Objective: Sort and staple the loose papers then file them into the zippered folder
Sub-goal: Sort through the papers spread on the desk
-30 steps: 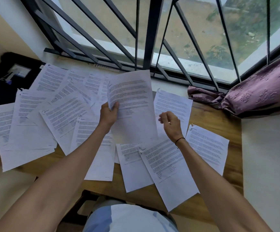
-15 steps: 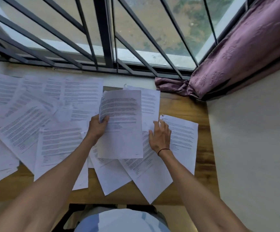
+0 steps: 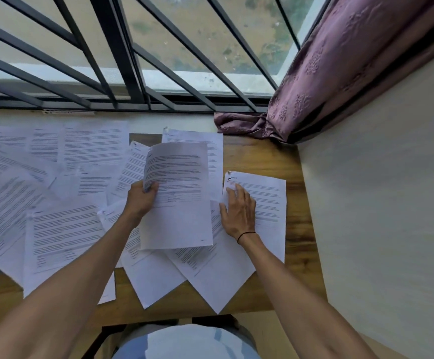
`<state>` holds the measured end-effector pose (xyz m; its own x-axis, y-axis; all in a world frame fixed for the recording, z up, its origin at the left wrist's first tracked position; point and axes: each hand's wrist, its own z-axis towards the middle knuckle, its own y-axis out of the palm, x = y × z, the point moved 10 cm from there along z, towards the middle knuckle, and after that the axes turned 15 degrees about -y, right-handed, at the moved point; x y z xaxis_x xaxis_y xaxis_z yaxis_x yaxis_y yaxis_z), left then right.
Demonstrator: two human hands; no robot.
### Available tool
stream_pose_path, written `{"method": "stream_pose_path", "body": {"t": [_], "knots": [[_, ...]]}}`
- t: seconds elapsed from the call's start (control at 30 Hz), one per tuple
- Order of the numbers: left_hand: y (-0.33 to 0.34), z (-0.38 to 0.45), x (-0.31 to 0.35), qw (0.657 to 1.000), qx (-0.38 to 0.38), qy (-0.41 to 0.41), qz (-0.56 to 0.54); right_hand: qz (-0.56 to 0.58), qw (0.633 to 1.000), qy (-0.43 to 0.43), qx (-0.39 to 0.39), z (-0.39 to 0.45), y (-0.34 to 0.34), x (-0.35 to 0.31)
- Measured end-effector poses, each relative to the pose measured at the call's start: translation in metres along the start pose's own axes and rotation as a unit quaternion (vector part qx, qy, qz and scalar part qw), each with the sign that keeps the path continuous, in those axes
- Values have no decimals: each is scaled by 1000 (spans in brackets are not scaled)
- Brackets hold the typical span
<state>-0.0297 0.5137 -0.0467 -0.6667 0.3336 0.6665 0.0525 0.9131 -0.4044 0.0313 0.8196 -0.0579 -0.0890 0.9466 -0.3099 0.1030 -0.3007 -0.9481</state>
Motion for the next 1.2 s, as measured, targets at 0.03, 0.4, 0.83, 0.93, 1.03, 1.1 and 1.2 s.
{"method": "stream_pose_path", "body": {"t": [0.03,0.4,0.83,0.93,1.03,1.1,1.2], "knots": [[1,1,1,1000,0,-1,0,-3,1000,6,1,-1,0,4],[-45,14,3,998,29,-12,-47,8,997,-34,67,2,-14,-3],[-154,10,-30,991,98,-12,-87,-14,997,-55,-50,24,15,-17],[-164,11,-33,989,102,-11,-106,-7,998,-58,-29,29,9,-21],[-173,13,-33,988,103,-8,-117,7,998,-63,-22,34,7,-33],[-179,15,-35,984,109,-16,-140,6,997,-77,-26,38,9,-47],[-195,20,-41,974,119,-34,-188,-6,994,-103,-30,44,14,-72]]}}
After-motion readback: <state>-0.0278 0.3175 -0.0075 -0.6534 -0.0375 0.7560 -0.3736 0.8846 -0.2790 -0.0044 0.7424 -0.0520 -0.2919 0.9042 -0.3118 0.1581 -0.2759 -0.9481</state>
